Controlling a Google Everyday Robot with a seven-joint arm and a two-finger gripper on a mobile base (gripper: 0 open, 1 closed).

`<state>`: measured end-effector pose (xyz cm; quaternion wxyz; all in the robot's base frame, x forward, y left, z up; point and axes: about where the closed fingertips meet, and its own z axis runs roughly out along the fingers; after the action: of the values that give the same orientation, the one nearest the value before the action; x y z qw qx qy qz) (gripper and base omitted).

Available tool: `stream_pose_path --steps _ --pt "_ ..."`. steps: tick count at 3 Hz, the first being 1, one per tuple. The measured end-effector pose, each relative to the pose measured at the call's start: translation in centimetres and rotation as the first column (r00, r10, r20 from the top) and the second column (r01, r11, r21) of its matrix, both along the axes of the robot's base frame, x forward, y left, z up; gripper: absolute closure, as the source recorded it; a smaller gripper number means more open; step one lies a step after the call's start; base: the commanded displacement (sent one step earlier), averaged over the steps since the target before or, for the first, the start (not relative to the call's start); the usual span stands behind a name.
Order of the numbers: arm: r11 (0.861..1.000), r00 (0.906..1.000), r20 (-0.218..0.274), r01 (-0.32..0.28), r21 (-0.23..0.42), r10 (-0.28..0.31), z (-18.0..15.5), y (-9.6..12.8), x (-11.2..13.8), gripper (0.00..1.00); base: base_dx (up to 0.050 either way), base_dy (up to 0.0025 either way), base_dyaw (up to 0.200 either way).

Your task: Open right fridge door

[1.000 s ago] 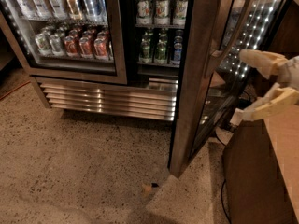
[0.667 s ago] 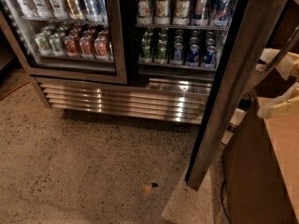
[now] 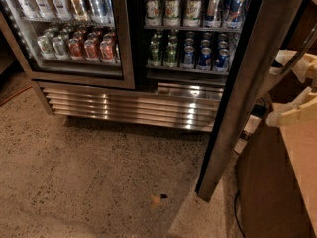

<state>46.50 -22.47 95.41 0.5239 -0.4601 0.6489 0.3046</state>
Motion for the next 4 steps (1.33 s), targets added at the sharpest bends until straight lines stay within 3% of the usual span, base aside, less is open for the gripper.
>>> stream_pose_path --steps 1,2,3,4 --pt "0.986 0.9980 0.002 0.062 -0.155 -0.063 -0.51 0.30 0.37 0.00 0.000 0.00000 0.000" --pt "0.930 0.9897 0.030 0.142 -0.338 -0.140 -0.89 0.39 0.76 0.00 0.000 0.00000 0.000" --pt "0.902 0.9881 0.046 0.153 -0.404 -0.147 -1.41 -0.31 0.71 0.00 0.000 0.00000 0.000" --pt "0.902 0.9881 0.046 0.153 -0.404 -0.146 -1.41 -0.31 0.71 0.00 -0.050 0.00004 0.000"
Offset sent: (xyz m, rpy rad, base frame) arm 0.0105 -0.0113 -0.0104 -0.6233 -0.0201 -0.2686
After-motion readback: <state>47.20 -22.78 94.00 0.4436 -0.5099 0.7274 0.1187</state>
